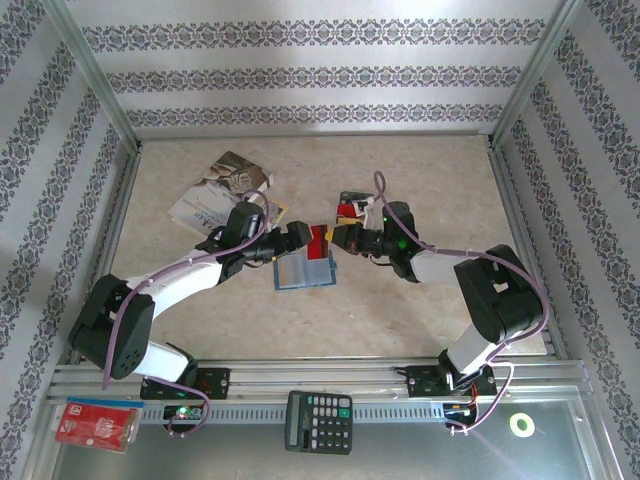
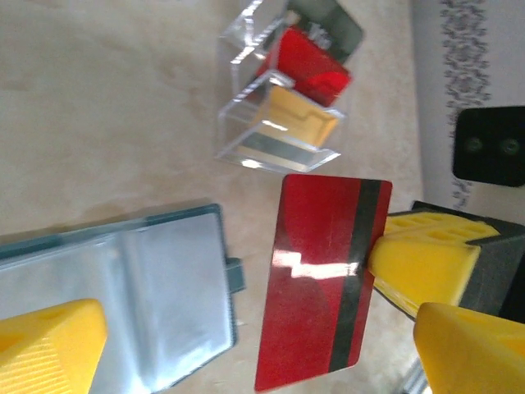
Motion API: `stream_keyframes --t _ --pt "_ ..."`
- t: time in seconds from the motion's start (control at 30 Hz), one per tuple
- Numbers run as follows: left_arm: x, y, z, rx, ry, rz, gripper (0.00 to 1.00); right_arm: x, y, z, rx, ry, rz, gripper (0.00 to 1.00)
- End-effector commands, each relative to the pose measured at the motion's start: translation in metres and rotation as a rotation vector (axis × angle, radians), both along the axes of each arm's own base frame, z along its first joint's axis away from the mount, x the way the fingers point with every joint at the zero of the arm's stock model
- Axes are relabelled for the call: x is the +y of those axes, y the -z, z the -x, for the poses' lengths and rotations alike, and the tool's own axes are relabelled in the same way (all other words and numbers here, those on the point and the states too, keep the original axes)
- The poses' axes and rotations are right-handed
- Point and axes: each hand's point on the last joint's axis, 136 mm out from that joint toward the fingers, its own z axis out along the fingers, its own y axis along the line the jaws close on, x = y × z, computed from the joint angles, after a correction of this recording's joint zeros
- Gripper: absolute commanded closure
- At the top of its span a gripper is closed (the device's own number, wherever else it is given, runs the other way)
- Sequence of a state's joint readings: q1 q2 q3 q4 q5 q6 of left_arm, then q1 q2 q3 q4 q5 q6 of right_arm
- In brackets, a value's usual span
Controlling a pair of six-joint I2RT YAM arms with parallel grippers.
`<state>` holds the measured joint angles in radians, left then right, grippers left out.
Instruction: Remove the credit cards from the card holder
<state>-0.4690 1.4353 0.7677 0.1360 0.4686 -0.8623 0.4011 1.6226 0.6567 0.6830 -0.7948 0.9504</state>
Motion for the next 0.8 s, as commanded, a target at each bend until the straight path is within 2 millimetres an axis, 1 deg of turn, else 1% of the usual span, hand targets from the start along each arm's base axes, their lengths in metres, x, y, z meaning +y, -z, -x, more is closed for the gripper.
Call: stream_keyframes --t 0.0,0.17,0.27,0.4,0.5,0.67,0.73,0.77 --pt "-0.018 -0.043 -0.003 -0.120 0.078 0.142 0.07 0.000 -0.041 0.005 -0.067 -0.044 -0.126 1.00" --pt "-0.025 -0.076 -0.006 -0.193 0.090 0.254 0.12 -0.005 -0.065 0.003 -0.082 -0.042 -0.199 1.00" --pt "-0.031 -0.086 -0.008 -0.190 0.105 0.289 0.22 -0.005 -0.076 0.001 -0.084 -0.043 -0.236 1.00" --pt "-0.033 -0.103 -0.008 -0.230 0.109 0.356 0.41 -0.006 -0.088 -0.001 -0.088 -0.041 -0.276 1.00" --pt "-0.030 -0.113 -0.005 -0.261 0.095 0.380 0.51 -0.007 -0.095 -0.003 -0.096 -0.039 -0.299 1.00" --pt "-0.026 -0.120 -0.004 -0.285 0.086 0.367 0.72 -0.009 -0.093 -0.007 -0.093 -0.034 -0.316 1.00" --pt "-0.026 -0.122 -0.005 -0.297 0.082 0.378 0.88 -0.008 -0.094 -0.008 -0.090 -0.034 -0.331 1.00" --pt "-0.026 -0.122 -0.006 -0.297 0.081 0.382 0.93 -0.008 -0.096 -0.009 -0.092 -0.034 -0.337 1.00"
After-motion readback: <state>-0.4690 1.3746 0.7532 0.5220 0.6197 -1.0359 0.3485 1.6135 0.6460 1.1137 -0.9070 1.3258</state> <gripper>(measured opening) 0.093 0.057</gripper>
